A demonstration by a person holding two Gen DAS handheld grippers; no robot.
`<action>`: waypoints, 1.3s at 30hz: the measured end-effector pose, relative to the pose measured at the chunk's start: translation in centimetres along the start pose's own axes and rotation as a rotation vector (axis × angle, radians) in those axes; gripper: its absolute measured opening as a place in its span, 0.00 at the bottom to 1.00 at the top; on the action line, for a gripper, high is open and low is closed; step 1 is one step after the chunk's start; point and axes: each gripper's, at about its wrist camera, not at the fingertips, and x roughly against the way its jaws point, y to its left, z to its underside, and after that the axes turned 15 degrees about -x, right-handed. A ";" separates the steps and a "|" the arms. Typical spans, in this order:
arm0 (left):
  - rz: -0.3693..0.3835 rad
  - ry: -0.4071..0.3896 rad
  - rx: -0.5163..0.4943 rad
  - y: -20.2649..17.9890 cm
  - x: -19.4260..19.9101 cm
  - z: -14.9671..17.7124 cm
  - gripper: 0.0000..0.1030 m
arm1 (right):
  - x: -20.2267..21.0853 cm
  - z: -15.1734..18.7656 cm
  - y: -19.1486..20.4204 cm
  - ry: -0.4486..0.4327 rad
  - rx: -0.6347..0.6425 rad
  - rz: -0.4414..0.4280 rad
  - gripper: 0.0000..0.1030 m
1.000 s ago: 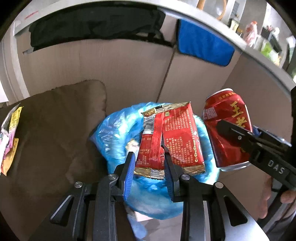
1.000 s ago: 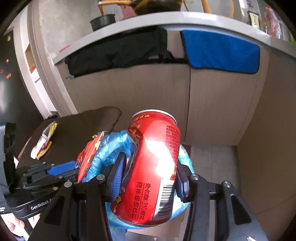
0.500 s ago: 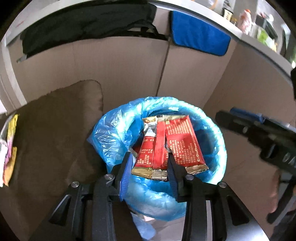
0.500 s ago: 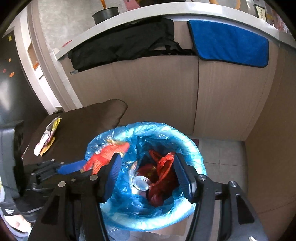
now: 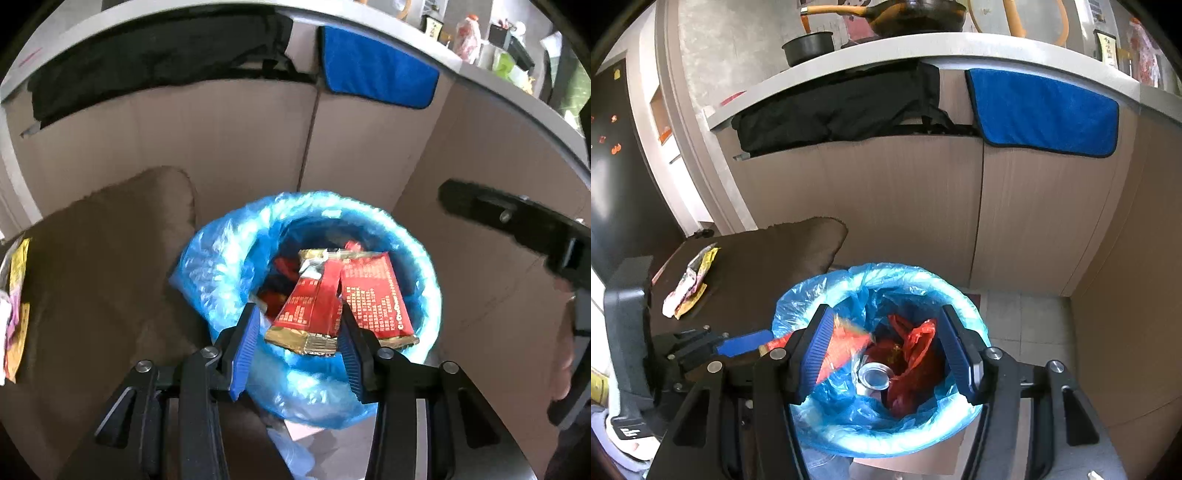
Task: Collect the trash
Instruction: 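Open the right tool to drop the red can into the bin, then open the left tool to drop the snack bag into the bin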
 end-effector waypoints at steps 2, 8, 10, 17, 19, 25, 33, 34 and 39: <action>0.058 0.001 0.032 0.4 -0.3 0.4 0.43 | 0.1 0.0 0.0 -0.004 0.007 0.007 0.54; 0.041 0.129 0.016 0.4 -1.9 0.8 0.43 | -0.3 0.2 -0.4 0.008 -0.003 0.017 0.54; 0.035 0.134 -0.063 -0.2 -1.9 0.7 0.43 | -0.6 0.4 -0.8 0.019 -0.009 0.020 0.54; 0.048 0.160 -0.111 -0.1 -1.8 0.3 0.43 | -1.2 0.2 -1.9 0.022 -0.038 0.025 0.54; 0.012 0.077 0.001 1.3 -1.1 -0.5 0.43 | -1.2 0.1 -1.8 0.013 -0.045 0.017 0.54; -0.003 -0.021 -0.143 0.6 -0.2 -2.2 0.43 | -0.9 0.0 -1.5 0.001 -0.049 -0.007 0.54; -0.021 0.096 -0.184 0.3 -2.3 -1.8 0.45 | -1.2 -0.4 -2.0 0.002 -0.057 0.013 0.54; -0.009 0.098 -0.149 0.6 -2.4 -1.9 0.47 | -1.3 -0.4 -2.0 0.007 -0.064 0.010 0.54; -0.029 0.120 -0.110 1.0 -3.0 -2.7 0.52 | -1.5 -0.4 -2.1 0.020 -0.064 0.011 0.54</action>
